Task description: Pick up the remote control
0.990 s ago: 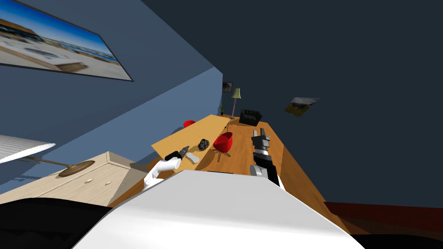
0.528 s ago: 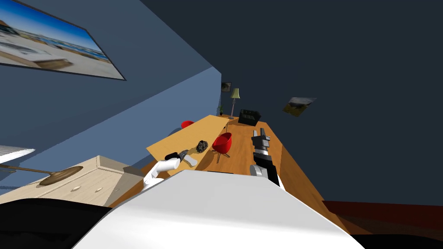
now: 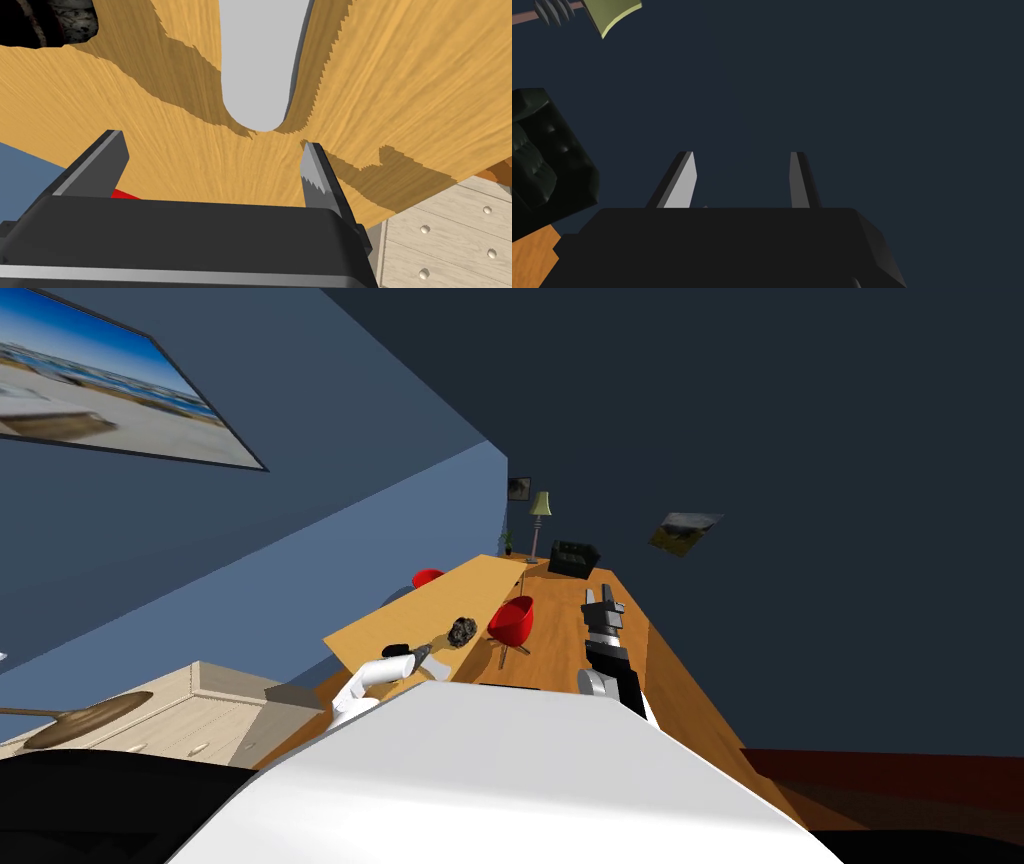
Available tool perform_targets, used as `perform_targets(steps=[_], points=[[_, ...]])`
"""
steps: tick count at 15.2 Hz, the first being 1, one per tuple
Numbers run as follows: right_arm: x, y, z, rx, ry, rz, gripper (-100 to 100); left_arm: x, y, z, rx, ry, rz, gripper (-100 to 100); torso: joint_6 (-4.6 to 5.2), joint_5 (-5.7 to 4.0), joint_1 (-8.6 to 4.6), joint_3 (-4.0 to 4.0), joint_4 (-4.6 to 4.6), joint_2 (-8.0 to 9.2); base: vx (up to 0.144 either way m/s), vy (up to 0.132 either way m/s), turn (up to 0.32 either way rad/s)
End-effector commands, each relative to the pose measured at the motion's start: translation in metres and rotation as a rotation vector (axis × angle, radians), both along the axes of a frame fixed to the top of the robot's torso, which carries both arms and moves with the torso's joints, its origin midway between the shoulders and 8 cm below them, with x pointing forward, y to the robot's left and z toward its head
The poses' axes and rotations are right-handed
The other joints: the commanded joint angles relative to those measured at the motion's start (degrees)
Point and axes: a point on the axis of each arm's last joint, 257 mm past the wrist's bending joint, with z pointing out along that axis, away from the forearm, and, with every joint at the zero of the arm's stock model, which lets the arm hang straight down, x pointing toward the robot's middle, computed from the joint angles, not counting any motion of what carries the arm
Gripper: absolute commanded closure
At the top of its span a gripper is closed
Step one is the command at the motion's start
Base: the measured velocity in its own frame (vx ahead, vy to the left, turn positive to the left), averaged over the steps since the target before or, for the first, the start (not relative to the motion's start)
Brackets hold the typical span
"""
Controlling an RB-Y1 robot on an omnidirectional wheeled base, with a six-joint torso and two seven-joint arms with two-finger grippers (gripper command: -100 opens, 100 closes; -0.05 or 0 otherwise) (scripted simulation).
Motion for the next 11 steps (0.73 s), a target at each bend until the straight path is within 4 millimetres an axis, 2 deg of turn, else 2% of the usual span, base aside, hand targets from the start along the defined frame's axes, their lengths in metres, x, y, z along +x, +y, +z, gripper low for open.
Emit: perform_targets(steps=[1,3,6,11], points=[[0.000,0.000,0.000,0.000,0.000,0.000,0,-0.015,0.000,-0.010,-0.016,0.061,0.001,-100,0.00,0.00,0.00,0.00,0.00,0.00,0.050,-0.007,-0.052],[0.000,0.000,0.000,0.000,0.000,0.000,0,-0.017,0.000,-0.011,-0.018,0.069,0.002,-100,0.00,0.00,-0.01,-0.01,0.00,-0.02,0.049,-0.007,-0.033],[0.000,0.000,0.000,0.000,0.000,0.000,0,-0.039,-0.002,-0.025,-0.047,0.158,0.002,-100,0.00,0.00,0.00,0.01,0.00,0.01,0.048,-0.005,-0.049],[0.000,0.000,0.000,0.000,0.000,0.000,0,-0.062,-0.007,-0.037,-0.082,0.247,0.002,-100,0.01,-0.01,-0.04,-0.01,0.00,-0.03,0.055,-0.011,-0.040]])
